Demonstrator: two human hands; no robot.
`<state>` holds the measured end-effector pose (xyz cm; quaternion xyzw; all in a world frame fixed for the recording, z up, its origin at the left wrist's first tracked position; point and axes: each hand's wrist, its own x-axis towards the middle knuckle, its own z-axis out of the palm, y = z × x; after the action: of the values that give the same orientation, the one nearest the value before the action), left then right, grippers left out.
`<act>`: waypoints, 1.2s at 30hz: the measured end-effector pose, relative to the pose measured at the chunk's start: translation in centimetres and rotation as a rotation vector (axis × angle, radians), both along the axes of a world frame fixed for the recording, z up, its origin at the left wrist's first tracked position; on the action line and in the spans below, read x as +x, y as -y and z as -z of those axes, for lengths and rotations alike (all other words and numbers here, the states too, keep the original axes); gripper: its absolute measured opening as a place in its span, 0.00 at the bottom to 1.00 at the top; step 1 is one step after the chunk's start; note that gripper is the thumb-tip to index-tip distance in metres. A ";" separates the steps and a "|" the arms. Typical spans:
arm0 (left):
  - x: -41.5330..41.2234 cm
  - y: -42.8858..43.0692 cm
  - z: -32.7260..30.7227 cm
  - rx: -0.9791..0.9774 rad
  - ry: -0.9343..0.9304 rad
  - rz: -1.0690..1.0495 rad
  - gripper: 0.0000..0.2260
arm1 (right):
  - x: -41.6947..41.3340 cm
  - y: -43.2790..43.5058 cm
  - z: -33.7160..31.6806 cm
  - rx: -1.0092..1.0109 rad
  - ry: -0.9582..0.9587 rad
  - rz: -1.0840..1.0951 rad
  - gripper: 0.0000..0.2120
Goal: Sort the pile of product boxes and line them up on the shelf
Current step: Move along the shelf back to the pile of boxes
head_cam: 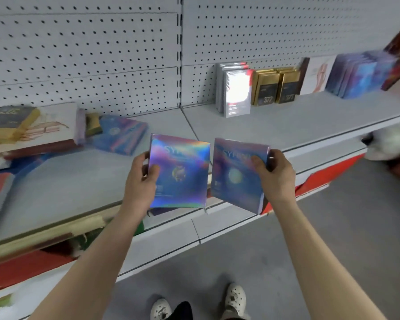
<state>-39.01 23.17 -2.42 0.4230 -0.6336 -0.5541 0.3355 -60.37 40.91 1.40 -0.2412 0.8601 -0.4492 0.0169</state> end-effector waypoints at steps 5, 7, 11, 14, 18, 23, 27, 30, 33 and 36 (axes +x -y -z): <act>-7.8 -4.1 0.7 -0.007 -0.010 0.082 0.13 | -5.9 -6.1 1.2 0.006 0.041 0.103 0.07; -11.6 -6.1 1.0 0.011 -0.025 0.098 0.12 | -9.0 -9.0 1.2 0.010 0.040 0.124 0.07; -19.9 -10.6 1.1 0.041 -0.075 0.117 0.13 | -15.6 -14.6 0.3 0.006 0.029 0.182 0.08; -26.1 -14.1 0.5 0.040 -0.125 0.149 0.13 | -20.6 -18.2 -0.5 -0.004 0.000 0.221 0.09; -33.0 -17.5 -0.5 0.048 -0.145 0.226 0.12 | -26.4 -21.8 -1.4 -0.043 0.019 0.273 0.09; -41.2 -19.3 -1.3 0.019 -0.152 0.281 0.11 | -33.5 -24.3 -1.9 -0.073 0.015 0.354 0.07; -48.2 -19.5 -0.9 0.026 -0.164 0.309 0.11 | -39.8 -25.2 -1.6 -0.095 0.027 0.384 0.08; -53.7 -19.1 -0.2 0.036 -0.185 0.314 0.11 | -45.0 -25.2 -1.1 -0.119 0.020 0.391 0.09; -59.8 -18.3 0.0 0.054 -0.208 0.326 0.11 | -50.9 -24.6 -1.1 -0.114 -0.007 0.400 0.10; -65.6 -17.6 -0.1 0.063 -0.219 0.302 0.11 | -56.8 -23.6 -1.7 -0.086 -0.018 0.395 0.09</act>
<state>-104.61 40.76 -2.28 0.2703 -0.6320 -0.6605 0.3021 -117.20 64.47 3.10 -0.0722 0.8709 -0.4778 -0.0897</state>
